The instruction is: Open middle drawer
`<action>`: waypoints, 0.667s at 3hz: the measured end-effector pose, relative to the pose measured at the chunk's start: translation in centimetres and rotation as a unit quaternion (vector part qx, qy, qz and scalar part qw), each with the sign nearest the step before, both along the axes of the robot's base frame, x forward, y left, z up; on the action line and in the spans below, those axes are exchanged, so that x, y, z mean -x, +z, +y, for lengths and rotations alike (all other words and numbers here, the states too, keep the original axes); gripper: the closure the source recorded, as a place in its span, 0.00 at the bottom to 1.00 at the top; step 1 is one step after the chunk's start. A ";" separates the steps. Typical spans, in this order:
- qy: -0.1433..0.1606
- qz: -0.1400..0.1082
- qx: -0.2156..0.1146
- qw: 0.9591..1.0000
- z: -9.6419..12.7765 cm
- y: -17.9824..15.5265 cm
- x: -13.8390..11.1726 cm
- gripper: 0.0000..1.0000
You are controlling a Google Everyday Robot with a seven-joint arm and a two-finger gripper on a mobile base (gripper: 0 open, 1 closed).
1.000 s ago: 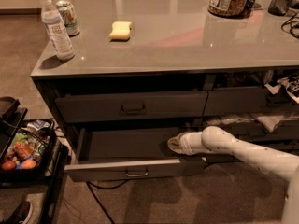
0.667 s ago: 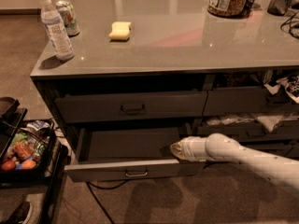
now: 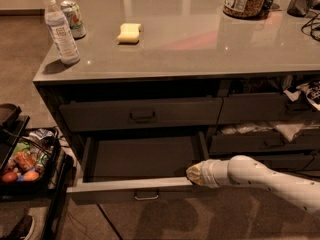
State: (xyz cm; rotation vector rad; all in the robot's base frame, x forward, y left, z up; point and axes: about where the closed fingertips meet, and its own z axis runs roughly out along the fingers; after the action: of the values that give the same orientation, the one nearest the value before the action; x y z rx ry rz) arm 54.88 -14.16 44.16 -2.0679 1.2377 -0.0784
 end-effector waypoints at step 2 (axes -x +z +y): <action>0.007 0.038 -0.012 0.999 -0.2 -0.4 0.8 1.00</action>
Offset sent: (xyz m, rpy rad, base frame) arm -0.0883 -0.0318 0.0054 0.2778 0.8906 0.1537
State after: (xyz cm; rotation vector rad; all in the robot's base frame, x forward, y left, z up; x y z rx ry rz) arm 54.11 -14.32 43.76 -2.0752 1.2638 0.0212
